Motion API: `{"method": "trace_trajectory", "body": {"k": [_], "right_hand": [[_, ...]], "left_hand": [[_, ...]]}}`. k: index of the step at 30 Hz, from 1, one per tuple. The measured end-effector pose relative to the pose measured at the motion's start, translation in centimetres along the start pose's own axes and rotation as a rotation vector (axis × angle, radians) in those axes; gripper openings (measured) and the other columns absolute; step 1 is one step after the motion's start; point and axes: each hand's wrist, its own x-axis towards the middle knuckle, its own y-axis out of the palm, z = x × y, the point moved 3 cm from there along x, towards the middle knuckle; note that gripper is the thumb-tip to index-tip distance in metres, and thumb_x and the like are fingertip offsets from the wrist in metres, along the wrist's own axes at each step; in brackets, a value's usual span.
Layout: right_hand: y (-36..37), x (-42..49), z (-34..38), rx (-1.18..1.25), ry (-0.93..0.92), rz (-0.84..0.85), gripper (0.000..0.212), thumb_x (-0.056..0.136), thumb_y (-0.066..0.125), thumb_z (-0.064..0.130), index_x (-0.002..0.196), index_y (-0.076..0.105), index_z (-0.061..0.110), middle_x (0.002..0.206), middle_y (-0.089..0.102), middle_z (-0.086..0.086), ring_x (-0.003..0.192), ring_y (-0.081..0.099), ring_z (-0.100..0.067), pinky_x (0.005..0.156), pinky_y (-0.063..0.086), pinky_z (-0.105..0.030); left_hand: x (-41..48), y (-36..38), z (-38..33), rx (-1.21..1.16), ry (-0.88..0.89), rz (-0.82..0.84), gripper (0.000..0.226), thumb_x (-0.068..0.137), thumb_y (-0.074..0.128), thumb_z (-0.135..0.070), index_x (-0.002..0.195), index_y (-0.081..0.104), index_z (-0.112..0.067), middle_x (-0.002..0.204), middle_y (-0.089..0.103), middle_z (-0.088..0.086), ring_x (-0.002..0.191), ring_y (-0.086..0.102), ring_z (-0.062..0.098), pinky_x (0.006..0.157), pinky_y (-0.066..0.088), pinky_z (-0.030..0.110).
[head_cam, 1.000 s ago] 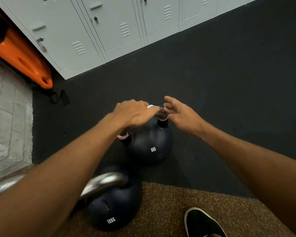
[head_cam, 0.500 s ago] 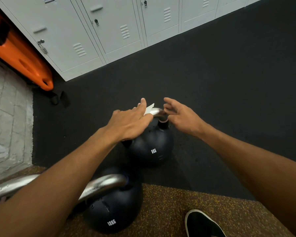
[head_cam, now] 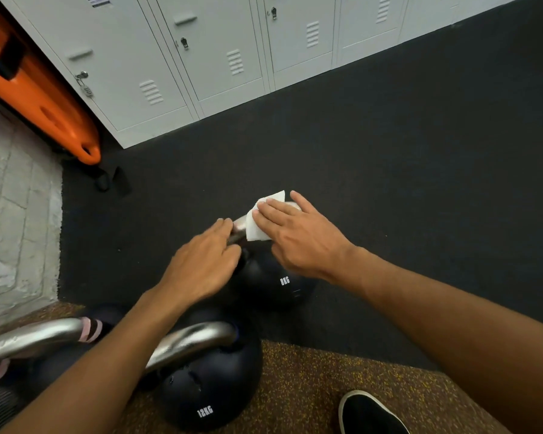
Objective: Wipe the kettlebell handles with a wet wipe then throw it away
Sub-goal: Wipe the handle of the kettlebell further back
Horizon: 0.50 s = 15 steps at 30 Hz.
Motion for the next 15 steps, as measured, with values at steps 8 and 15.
{"method": "trace_trajectory", "body": {"k": [8,15], "right_hand": [[-1.2,0.6,-2.3,0.439,0.19,0.007,0.056,0.092,0.038,0.014,0.148,0.044,0.024,0.155,0.041,0.006,0.142,0.037,-0.016,0.117,0.025,-0.038],[-4.3,2.5,-4.3,0.361,0.184,0.177,0.051,0.095,0.036,0.016,0.133,0.06,0.04,0.131,0.066,0.004,0.084,0.054,-0.014,0.076,0.038,-0.023]], "left_hand": [[-0.6,1.8,1.1,0.145,0.102,0.048,0.073,0.098,0.034,-0.038,0.159,-0.003,-0.025,0.168,0.009,0.001,0.143,0.039,0.028,0.12,0.023,0.052],[-0.2,1.7,1.1,0.238,0.152,0.028,0.075,0.095,0.033,-0.042,0.159,0.002,-0.017,0.167,0.014,0.006,0.137,0.047,0.026,0.119,0.023,0.054]]}}
